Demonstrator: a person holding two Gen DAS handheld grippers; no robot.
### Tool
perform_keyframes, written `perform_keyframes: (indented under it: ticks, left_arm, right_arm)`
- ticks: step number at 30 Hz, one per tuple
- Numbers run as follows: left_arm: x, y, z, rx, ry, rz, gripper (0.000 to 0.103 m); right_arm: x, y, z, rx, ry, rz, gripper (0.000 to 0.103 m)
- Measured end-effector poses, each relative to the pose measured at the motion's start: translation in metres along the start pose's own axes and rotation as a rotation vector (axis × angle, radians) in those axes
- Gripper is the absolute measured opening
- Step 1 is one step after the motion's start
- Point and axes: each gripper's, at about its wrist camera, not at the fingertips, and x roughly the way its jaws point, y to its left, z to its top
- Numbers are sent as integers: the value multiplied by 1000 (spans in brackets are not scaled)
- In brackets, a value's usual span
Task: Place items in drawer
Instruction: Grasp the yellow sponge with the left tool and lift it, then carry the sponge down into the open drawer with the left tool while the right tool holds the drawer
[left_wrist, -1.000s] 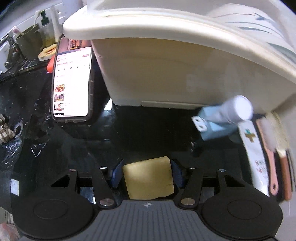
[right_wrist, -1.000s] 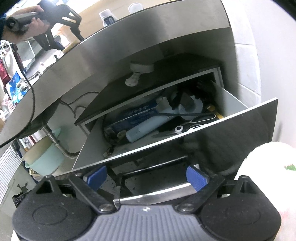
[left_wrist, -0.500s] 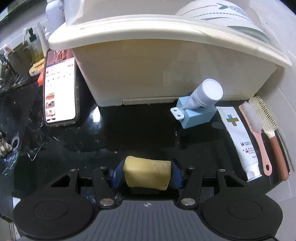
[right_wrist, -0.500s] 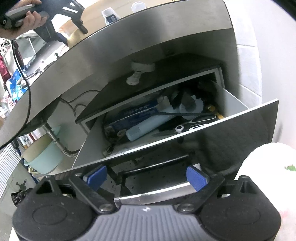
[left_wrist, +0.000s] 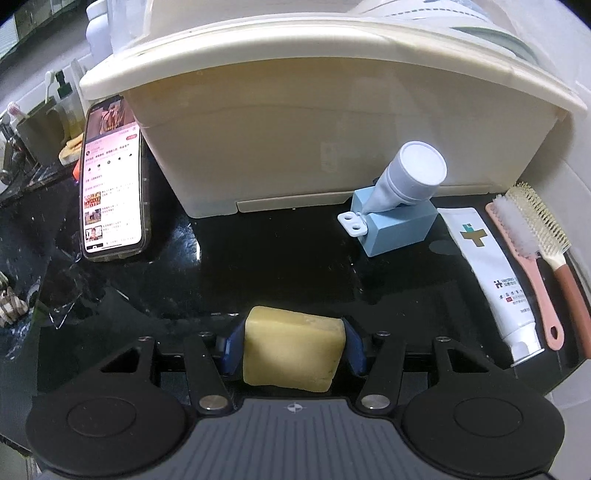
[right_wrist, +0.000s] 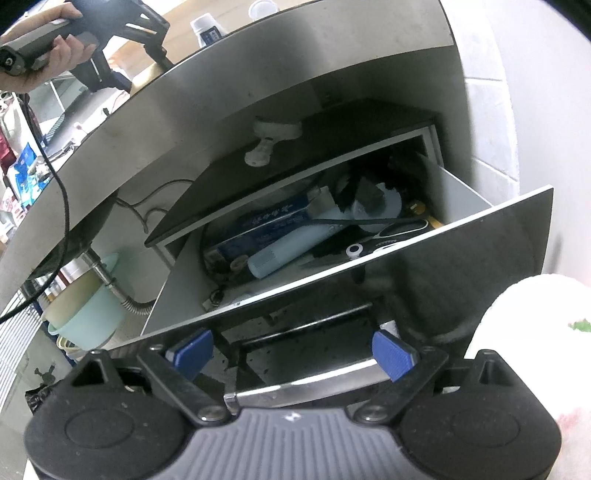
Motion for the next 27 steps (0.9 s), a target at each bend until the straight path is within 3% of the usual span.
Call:
perform_keyframes:
  ticks: [16, 23, 27]
  left_arm:
    - [3, -1, -11, 8, -4, 14, 54]
    - [-18, -3, -17, 16, -58, -42, 53]
    - [-42, -8, -27, 27, -98, -114, 53]
  right_arm:
    - [0, -2, -1, 17, -2, -5, 93]
    - [1, -2, -2, 21, 1, -6, 93]
    - [1, -2, -1, 24, 2, -7, 93]
